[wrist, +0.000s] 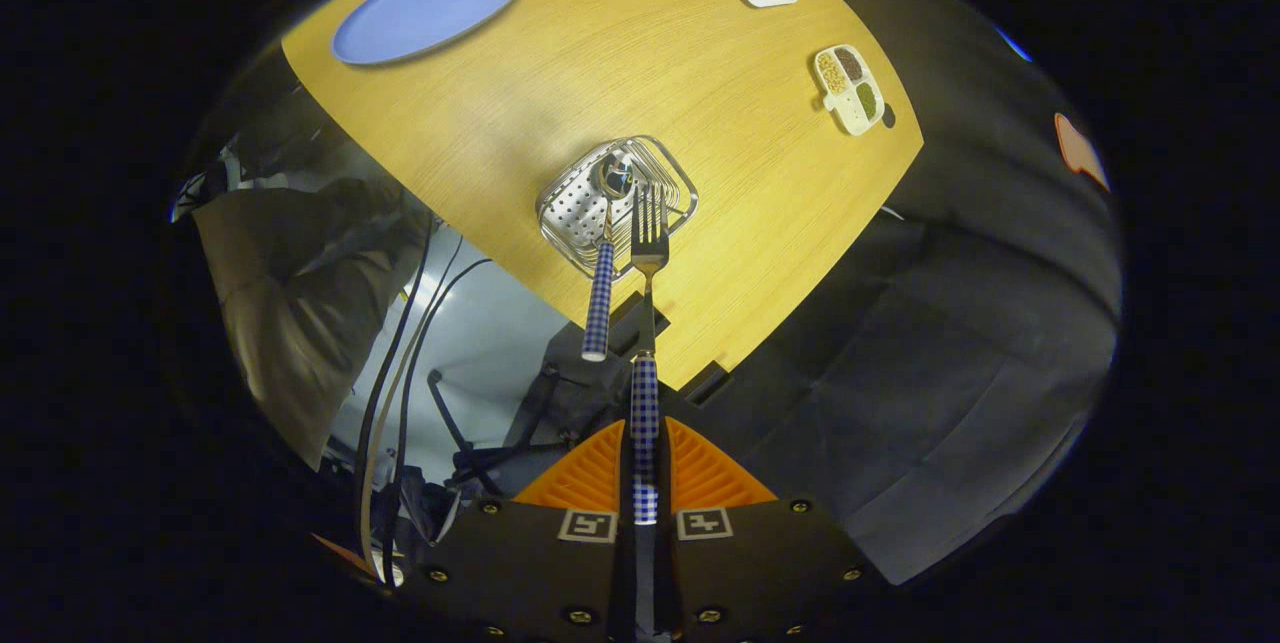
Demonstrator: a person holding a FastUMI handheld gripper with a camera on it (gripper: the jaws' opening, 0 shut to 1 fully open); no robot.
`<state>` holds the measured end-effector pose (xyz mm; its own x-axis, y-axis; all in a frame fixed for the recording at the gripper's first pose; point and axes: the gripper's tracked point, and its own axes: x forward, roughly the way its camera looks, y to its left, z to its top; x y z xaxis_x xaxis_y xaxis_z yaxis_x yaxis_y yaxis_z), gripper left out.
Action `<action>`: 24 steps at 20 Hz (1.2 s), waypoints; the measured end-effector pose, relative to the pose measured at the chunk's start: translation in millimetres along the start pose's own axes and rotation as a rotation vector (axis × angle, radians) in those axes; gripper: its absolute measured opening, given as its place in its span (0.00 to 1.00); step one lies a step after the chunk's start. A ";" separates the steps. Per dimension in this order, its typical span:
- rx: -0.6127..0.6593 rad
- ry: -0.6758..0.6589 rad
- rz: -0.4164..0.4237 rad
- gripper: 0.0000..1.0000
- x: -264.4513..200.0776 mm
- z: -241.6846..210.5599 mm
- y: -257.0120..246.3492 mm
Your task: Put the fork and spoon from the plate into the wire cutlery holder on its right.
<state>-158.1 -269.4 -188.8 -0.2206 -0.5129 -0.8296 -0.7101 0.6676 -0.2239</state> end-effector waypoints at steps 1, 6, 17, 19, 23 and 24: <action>-0.014 0.020 0.002 0.08 3.2 3.0 -2.9; -0.096 0.099 0.013 0.08 20.3 21.2 -6.4; -0.162 0.137 0.075 0.07 30.5 56.5 -4.7; -0.170 0.132 0.084 0.10 28.3 59.2 -4.6; -0.147 0.097 0.068 0.43 22.8 65.1 -6.9; -0.137 0.088 0.065 0.48 19.1 64.8 -8.3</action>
<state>-113.1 -249.7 -235.9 -0.3224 -0.5208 -0.7905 -0.7756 0.6241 -0.0949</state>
